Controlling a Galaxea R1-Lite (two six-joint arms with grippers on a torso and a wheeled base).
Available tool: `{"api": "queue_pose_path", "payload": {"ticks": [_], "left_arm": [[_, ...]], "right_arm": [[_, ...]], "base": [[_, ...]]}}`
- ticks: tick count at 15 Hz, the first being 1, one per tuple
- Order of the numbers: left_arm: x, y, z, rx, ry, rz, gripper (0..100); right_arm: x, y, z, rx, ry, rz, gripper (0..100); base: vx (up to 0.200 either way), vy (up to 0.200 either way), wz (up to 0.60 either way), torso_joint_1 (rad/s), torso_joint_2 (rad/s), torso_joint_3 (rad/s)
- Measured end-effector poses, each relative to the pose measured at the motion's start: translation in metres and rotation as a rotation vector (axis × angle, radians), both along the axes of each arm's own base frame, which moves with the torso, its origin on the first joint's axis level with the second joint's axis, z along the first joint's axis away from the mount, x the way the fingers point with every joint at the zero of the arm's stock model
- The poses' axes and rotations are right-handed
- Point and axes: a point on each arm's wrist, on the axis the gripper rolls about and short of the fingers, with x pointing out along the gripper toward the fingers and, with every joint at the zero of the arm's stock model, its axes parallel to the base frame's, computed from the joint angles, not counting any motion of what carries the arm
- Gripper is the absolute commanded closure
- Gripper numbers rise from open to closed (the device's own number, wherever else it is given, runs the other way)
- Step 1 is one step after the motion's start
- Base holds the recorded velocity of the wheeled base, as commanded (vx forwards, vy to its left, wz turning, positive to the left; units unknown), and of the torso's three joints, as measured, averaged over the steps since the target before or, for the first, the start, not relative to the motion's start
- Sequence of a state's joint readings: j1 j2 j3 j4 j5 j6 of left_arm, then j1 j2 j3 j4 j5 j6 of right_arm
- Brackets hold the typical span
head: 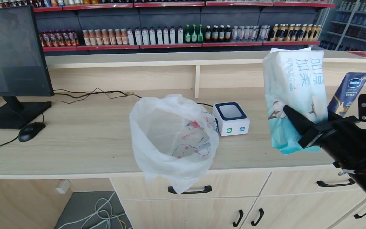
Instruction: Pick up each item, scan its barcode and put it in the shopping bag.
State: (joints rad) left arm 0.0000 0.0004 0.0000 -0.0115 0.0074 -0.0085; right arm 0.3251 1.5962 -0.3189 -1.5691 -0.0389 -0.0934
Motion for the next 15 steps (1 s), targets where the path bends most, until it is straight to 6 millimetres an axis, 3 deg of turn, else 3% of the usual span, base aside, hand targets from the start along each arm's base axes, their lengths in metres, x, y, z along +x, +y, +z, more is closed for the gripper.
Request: {"api": "queue_pose_path", "payload": {"ticks": [10, 15], "left_arm": [[0.0, 0.0, 0.0, 0.0, 0.0, 0.0, 100], [0.0, 0.0, 0.0, -0.001, 0.0, 0.0, 100]], "right_arm": [[0.042, 0.018, -0.025, -0.01, 0.083, 0.02, 100], [0.061, 0.04, -0.034, -0.016, 0.094, 0.065, 100]], "base": [[0.0, 0.0, 0.0, 0.0, 0.0, 0.0], [0.0, 0.0, 0.0, 0.0, 0.0, 0.0]]}}
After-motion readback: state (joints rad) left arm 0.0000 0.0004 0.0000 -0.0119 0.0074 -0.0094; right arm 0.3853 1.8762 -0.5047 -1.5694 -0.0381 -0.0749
